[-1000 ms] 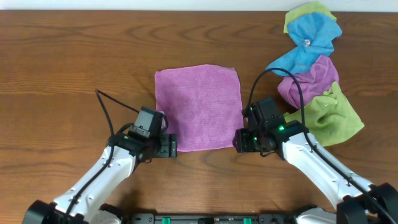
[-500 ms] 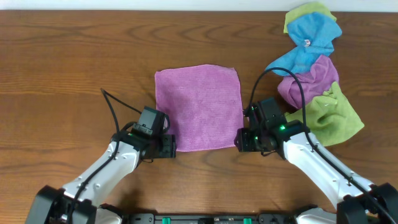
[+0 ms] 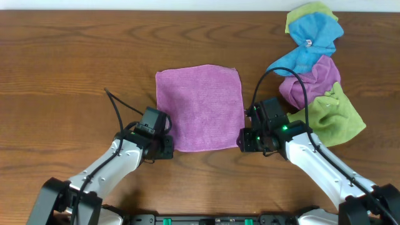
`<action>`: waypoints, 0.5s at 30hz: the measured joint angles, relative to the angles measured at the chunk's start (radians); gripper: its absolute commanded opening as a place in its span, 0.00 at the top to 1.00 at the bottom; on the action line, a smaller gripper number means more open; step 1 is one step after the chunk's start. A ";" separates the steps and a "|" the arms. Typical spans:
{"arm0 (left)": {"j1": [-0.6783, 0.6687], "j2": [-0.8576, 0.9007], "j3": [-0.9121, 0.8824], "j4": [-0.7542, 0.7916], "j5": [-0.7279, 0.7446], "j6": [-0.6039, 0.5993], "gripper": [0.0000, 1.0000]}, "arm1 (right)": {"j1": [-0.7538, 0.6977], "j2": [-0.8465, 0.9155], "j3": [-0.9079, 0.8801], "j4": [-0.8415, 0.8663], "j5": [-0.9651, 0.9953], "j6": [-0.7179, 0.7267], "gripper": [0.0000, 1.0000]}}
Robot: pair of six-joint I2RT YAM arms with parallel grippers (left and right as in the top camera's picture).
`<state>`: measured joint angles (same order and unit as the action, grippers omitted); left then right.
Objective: Fold the cloth
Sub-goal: 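Close both grippers on the near corners of the purple cloth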
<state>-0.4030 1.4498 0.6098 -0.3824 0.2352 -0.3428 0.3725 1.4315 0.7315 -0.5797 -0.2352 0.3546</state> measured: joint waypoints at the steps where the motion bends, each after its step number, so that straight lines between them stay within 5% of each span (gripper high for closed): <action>1: 0.000 0.002 0.000 0.000 0.000 0.002 0.91 | 0.000 0.000 0.000 0.000 0.000 0.000 0.59; 15: 0.064 0.002 0.011 -0.027 0.026 0.000 0.94 | 0.000 0.000 0.000 -0.032 -0.001 0.000 0.62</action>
<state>-0.3389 1.4513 0.6209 -0.4095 0.2615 -0.3431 0.3725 1.4315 0.7315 -0.6121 -0.2359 0.3542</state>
